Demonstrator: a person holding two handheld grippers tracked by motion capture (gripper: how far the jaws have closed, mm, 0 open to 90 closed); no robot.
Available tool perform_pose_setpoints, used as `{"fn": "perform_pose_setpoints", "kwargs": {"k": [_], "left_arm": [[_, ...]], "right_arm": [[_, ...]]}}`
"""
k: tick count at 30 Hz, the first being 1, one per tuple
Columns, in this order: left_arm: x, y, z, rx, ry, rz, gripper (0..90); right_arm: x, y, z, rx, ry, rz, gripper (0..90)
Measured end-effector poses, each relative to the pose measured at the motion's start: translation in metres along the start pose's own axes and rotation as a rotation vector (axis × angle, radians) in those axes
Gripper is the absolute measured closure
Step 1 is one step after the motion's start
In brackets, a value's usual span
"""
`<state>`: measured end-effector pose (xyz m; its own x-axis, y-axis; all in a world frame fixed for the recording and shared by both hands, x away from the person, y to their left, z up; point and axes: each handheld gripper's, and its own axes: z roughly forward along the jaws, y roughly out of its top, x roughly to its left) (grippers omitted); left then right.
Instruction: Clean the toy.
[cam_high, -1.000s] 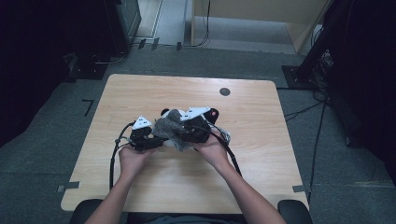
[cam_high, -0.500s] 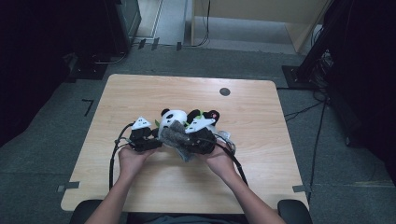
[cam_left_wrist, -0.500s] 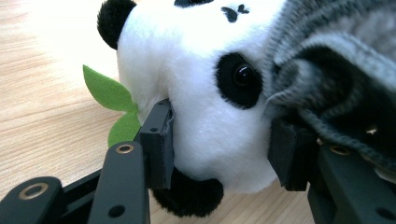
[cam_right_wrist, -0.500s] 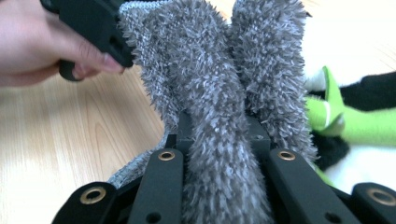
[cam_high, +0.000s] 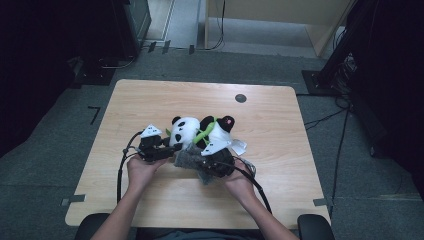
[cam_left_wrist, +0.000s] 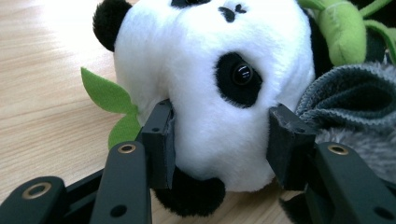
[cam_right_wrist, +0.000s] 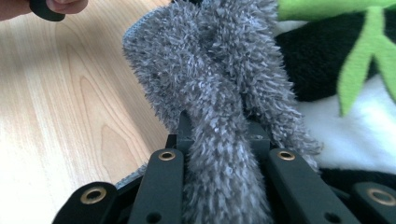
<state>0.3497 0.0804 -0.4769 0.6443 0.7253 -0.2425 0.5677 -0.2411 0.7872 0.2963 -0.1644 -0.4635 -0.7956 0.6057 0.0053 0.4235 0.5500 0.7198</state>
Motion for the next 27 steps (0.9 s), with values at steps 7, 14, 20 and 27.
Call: {"fn": "perform_pose_setpoints", "kwargs": {"k": [7, 14, 20, 27], "left_arm": [[-0.001, 0.0, 0.0, 0.006, 0.011, 0.018, 50.4], [-0.003, 0.001, 0.0, 0.011, 0.016, 0.026, 50.8], [-0.002, 0.001, 0.001, 0.012, 0.012, 0.027, 51.1], [-0.003, 0.001, 0.001, 0.012, 0.01, 0.027, 51.3]], "right_arm": [[0.0, -0.007, -0.014, -0.046, -0.028, -0.027, 75.1], [-0.006, -0.02, -0.031, -0.064, -0.02, 0.008, 75.1], [-0.009, -0.031, -0.042, -0.046, -0.036, 0.011, 75.2], [-0.016, -0.042, -0.052, -0.034, -0.045, 0.037, 75.2]]}}
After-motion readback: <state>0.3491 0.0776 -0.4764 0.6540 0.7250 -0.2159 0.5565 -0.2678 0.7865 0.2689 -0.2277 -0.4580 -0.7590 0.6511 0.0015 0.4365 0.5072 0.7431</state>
